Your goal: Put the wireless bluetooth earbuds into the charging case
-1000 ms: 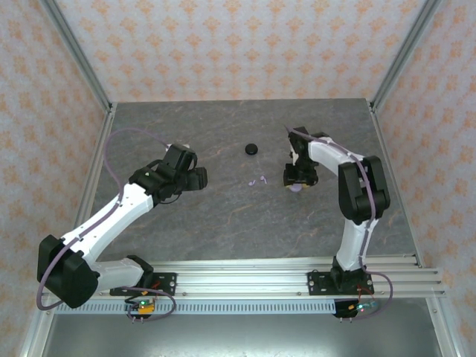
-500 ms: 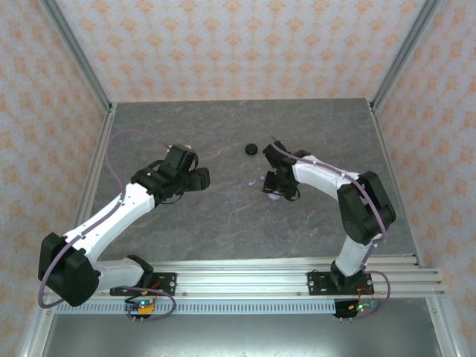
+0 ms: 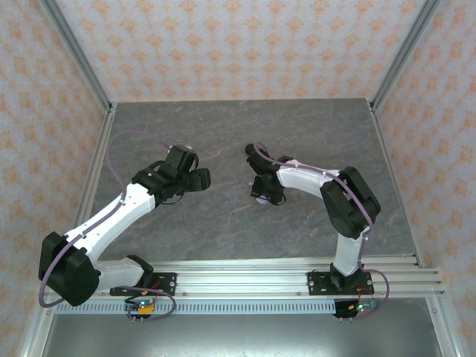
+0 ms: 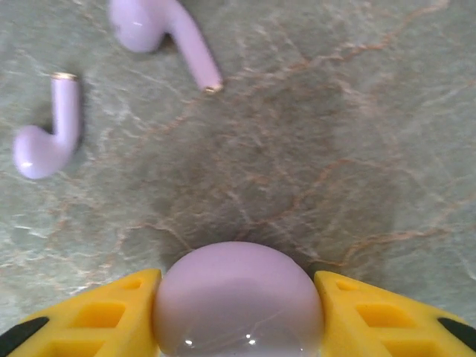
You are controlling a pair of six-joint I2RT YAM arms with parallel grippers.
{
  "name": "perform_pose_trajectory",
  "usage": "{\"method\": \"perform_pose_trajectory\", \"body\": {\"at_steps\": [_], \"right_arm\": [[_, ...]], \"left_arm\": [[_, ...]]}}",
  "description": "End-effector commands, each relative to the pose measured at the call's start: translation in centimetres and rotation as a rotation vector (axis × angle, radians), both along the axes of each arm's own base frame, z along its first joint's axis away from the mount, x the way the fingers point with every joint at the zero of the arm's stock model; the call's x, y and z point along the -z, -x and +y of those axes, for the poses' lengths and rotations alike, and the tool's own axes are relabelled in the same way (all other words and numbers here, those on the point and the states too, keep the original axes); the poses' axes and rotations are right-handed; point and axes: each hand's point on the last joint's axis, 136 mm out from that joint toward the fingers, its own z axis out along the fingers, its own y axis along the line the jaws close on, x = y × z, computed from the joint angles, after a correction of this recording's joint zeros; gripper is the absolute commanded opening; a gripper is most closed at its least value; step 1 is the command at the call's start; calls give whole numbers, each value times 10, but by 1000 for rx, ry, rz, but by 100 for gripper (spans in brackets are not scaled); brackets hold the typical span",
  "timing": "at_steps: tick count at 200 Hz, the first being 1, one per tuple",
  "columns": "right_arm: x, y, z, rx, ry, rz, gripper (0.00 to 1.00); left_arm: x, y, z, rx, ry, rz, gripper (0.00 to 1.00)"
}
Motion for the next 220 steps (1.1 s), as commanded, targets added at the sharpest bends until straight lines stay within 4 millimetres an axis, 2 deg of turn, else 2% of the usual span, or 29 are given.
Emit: {"method": "perform_pose_trajectory", "body": {"at_steps": [1,25,51,91,110,132,169,196,220], "right_arm": [[8,0,6,21,5,11,50],[8,0,6,22,2,8,58],[-3,-3,7,2,-9,-23,65],[-45,-14,12,-51,-62,-139,70],[-63,-18,7,-66,-68,-182,70],[-73,-21,-7,-74,-60,-198,70],[-66,-25,-29,-122,-48,-143,63],[-53,-25,-38,-168,-35,-90,47],[-42,-25,-36,-194,-51,-52,32]], "left_arm": [[7,2,-3,-5,9,12,71],[9,3,-5,1,16,15,71],[12,3,-8,11,29,21,71],[21,2,-25,59,63,41,71],[30,2,-39,62,105,64,71],[40,2,-57,88,136,83,69],[60,4,-92,147,181,129,61],[74,6,-115,189,193,166,50],[86,8,-131,219,192,199,37]]}}
